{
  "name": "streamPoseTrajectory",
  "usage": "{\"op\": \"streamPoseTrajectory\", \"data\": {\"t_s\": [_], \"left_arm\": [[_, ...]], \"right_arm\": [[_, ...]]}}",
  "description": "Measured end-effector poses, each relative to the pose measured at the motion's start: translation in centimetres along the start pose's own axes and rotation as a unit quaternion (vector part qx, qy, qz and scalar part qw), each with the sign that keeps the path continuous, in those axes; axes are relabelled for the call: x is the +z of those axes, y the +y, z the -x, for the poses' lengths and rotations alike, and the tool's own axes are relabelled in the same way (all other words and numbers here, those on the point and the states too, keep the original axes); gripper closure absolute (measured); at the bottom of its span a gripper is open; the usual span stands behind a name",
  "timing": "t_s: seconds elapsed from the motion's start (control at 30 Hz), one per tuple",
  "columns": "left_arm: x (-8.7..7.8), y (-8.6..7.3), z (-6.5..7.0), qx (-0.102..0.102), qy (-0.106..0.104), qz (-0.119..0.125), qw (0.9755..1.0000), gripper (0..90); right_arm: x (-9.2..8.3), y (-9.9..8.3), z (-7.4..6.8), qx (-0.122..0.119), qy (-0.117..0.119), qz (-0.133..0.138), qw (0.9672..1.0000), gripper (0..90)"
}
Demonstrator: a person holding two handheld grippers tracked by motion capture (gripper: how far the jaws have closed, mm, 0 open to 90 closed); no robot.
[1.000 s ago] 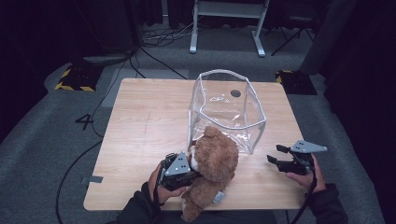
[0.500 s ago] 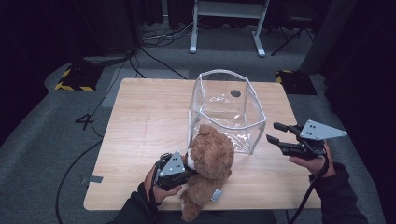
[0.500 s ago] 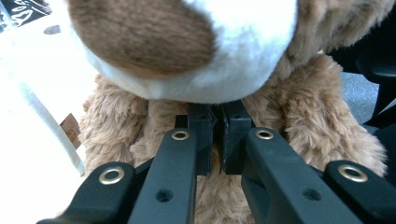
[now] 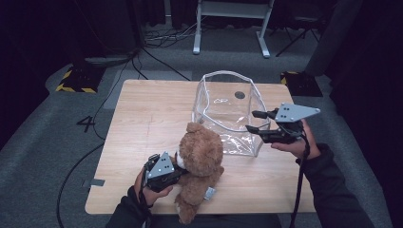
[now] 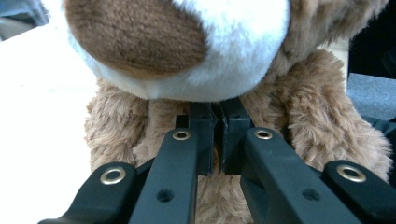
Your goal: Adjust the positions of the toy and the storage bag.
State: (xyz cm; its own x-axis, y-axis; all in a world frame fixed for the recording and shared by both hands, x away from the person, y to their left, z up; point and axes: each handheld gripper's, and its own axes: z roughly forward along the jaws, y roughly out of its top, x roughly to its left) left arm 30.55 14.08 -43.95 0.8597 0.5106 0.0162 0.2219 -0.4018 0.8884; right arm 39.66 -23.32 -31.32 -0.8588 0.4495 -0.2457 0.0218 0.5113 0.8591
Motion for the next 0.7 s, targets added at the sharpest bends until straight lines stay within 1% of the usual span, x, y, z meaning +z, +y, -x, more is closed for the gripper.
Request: {"op": "streamPoseTrajectory", "data": {"t_s": [0.13, 0.17, 0.23, 0.3, 0.33, 0.4, 0.53, 0.63, 0.67, 0.7], "left_arm": [[-0.8, -0.5, -0.7, -0.008, 0.013, 0.001, 0.9999, 86.2], [-1.0, -0.6, -0.9, -0.009, 0.015, 0.001, 0.9998, 86.2], [-1.5, -0.8, -1.1, -0.008, 0.024, -0.001, 0.9997, 86.2], [-2.0, -1.0, -1.5, -0.011, 0.034, -0.003, 0.9994, 86.2], [-2.2, -1.1, -1.7, -0.012, 0.037, -0.003, 0.9992, 86.2], [-2.8, -1.4, -2.1, -0.017, 0.045, -0.004, 0.9988, 86.2], [-3.6, -1.8, -3.0, -0.025, 0.061, -0.004, 0.9978, 86.2], [-4.0, -2.1, -3.7, -0.028, 0.069, -0.007, 0.9972, 86.2], [-4.1, -2.1, -4.0, -0.03, 0.074, -0.007, 0.9968, 86.2], [-4.2, -2.2, -4.2, -0.032, 0.075, -0.007, 0.9966, 86.2]], "right_arm": [[1.7, 0.4, -0.1, 0.003, 0.024, -0.021, 0.9995, 46.2], [2.0, 0.4, 0.0, 0.008, 0.032, -0.019, 0.9993, 46.9], [2.5, 0.4, 0.1, 0.016, 0.031, -0.024, 0.9991, 45.7], [2.8, 0.3, 0.2, 0.029, 0.046, -0.017, 0.9984, 45.8], [2.8, 0.3, 0.2, 0.031, 0.051, -0.015, 0.9981, 45.6], [2.7, 0.5, -0.1, 0.025, 0.059, -0.013, 0.9979, 45.1], [2.6, 0.9, -0.7, 0.01, 0.064, -0.023, 0.9976, 43.8], [2.9, 1.1, -1.0, -0.003, 0.065, -0.041, 0.997, 43.8], [3.1, 1.1, -1.0, -0.004, 0.063, -0.046, 0.997, 44.7], [3.3, 1.0, -0.9, -0.003, 0.062, -0.05, 0.9968, 48.2]]}}
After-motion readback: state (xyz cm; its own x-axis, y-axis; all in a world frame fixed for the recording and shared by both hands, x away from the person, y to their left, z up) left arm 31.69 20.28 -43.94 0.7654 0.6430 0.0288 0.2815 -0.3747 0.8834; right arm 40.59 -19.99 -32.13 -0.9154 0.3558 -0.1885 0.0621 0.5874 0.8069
